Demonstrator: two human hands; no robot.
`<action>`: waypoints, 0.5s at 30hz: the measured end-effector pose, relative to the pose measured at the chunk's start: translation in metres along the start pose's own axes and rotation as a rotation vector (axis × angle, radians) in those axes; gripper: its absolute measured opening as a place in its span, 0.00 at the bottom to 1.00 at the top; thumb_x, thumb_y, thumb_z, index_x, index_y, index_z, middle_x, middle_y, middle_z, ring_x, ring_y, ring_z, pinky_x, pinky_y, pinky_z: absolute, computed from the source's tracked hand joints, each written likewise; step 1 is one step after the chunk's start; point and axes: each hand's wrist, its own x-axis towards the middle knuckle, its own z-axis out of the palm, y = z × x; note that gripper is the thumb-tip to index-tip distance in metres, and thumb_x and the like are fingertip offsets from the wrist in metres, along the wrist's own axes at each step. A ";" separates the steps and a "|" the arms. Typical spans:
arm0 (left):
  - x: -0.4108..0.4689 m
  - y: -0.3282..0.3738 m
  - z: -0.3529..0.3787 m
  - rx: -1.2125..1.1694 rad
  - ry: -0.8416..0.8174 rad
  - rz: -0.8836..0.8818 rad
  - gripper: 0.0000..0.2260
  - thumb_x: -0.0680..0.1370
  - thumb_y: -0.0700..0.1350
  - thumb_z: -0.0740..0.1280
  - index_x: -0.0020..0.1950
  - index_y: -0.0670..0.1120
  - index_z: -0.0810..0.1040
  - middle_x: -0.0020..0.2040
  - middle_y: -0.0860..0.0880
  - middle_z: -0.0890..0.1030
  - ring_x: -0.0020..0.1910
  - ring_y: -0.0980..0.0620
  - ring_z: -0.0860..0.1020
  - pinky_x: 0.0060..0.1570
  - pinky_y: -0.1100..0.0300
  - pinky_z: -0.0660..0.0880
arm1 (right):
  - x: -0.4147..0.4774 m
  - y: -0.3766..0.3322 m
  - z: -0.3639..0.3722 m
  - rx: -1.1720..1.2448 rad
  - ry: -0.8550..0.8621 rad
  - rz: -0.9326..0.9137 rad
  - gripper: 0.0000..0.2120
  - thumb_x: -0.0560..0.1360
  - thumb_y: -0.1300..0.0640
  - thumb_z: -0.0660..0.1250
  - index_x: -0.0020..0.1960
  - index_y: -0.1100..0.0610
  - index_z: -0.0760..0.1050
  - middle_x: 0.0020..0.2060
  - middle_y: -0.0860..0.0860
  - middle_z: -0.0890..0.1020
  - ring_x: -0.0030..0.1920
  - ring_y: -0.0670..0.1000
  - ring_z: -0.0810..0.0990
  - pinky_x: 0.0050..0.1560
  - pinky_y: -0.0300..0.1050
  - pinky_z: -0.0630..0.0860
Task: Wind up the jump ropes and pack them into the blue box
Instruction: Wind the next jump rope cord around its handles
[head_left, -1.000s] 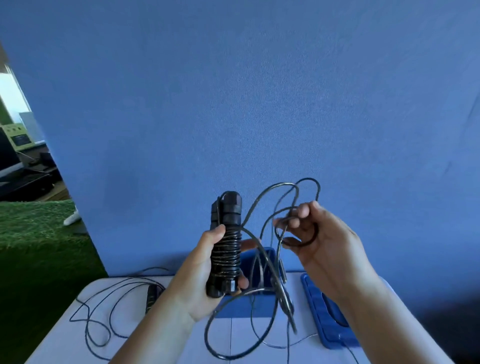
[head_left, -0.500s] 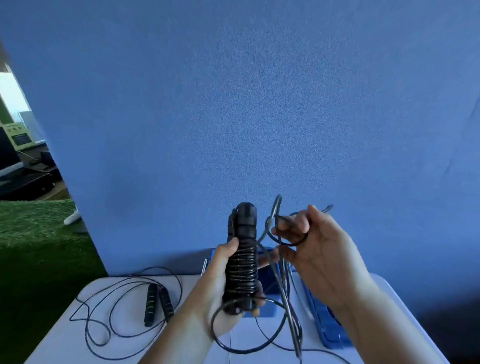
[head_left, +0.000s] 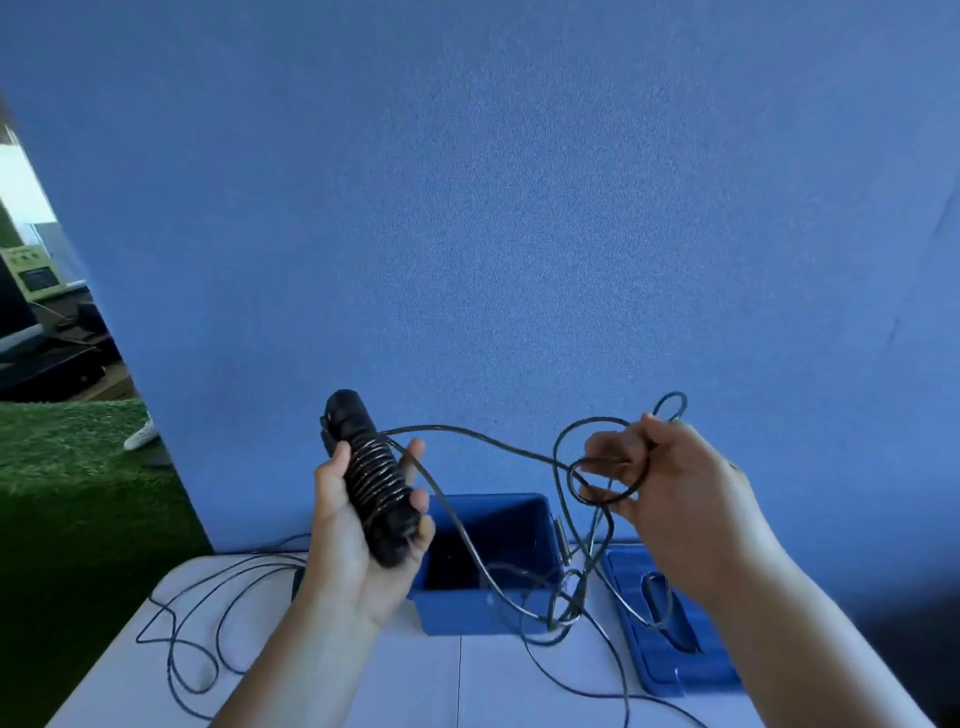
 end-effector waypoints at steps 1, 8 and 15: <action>0.000 0.002 0.000 0.006 0.022 0.019 0.22 0.78 0.64 0.61 0.56 0.47 0.82 0.49 0.52 0.85 0.24 0.54 0.77 0.21 0.63 0.73 | 0.001 0.000 -0.002 0.006 0.010 0.016 0.20 0.83 0.54 0.56 0.32 0.57 0.66 0.44 0.59 0.84 0.48 0.59 0.81 0.56 0.62 0.74; 0.000 0.014 -0.001 0.031 0.106 0.124 0.19 0.78 0.64 0.61 0.57 0.51 0.76 0.45 0.54 0.85 0.25 0.54 0.77 0.24 0.66 0.72 | 0.015 0.016 -0.045 -0.100 0.190 0.195 0.16 0.84 0.52 0.59 0.41 0.60 0.74 0.52 0.60 0.85 0.53 0.63 0.83 0.58 0.64 0.77; 0.000 0.020 0.004 -0.012 0.086 0.144 0.20 0.78 0.65 0.60 0.55 0.50 0.77 0.45 0.55 0.85 0.26 0.54 0.77 0.26 0.66 0.72 | 0.035 0.067 -0.088 -0.518 0.365 0.331 0.11 0.83 0.59 0.59 0.48 0.63 0.78 0.30 0.56 0.79 0.29 0.57 0.78 0.37 0.52 0.78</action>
